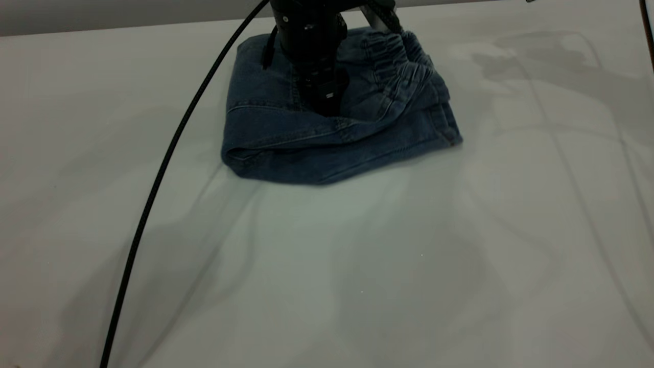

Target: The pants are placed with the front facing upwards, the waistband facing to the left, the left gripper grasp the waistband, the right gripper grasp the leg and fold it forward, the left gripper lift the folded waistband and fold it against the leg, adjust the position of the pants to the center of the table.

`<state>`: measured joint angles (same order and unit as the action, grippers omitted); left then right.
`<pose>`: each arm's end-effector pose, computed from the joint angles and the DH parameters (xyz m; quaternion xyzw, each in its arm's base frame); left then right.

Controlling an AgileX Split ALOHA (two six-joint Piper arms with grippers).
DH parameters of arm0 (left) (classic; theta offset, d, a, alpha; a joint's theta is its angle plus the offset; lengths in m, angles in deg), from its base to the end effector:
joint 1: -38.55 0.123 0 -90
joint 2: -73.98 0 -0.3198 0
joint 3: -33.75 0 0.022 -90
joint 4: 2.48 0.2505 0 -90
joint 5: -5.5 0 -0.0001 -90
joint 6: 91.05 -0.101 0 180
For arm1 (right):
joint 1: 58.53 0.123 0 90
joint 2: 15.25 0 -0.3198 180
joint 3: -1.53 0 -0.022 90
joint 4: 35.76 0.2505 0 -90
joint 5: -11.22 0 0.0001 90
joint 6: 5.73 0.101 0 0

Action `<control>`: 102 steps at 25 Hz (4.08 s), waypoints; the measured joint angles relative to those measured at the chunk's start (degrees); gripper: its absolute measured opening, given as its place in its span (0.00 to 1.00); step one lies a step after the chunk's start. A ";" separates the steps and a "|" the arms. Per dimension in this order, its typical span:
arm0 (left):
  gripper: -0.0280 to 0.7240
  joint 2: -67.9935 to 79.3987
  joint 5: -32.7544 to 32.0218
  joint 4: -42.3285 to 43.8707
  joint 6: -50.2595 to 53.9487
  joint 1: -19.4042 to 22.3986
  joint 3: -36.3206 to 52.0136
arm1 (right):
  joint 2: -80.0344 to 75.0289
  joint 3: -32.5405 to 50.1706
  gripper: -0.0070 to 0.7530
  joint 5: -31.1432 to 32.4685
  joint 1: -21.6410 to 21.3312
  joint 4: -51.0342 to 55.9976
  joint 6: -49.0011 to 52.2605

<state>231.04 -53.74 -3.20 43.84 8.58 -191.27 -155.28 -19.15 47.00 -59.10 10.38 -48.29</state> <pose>0.4761 -0.2758 0.0742 0.6053 0.7923 0.0044 0.0761 0.5259 0.0374 0.1490 -0.0781 0.9323 0.1989 0.2916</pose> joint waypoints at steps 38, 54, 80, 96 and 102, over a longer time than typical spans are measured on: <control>0.79 -21.50 -11.00 30.62 32.42 0.09 -17.69 | 16.27 -32.41 0.69 34.60 0.00 -30.31 37.70; 0.79 -47.51 -10.95 23.18 46.78 0.09 -17.23 | 54.11 -7.22 0.69 34.24 0.63 -20.98 36.32; 0.79 -113.16 -10.77 11.79 48.49 0.09 49.70 | 91.20 39.43 0.69 34.02 0.67 0.13 16.97; 0.79 -136.21 -10.76 3.59 41.00 0.09 79.48 | 118.98 58.73 0.69 28.33 0.67 -16.31 19.69; 0.79 -136.68 -10.62 2.56 41.00 0.09 83.83 | 124.86 63.87 0.69 25.65 0.67 -27.17 24.39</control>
<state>94.36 -64.36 -0.63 84.84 8.67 -107.44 -30.43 44.72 72.66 -58.43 -16.79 -23.90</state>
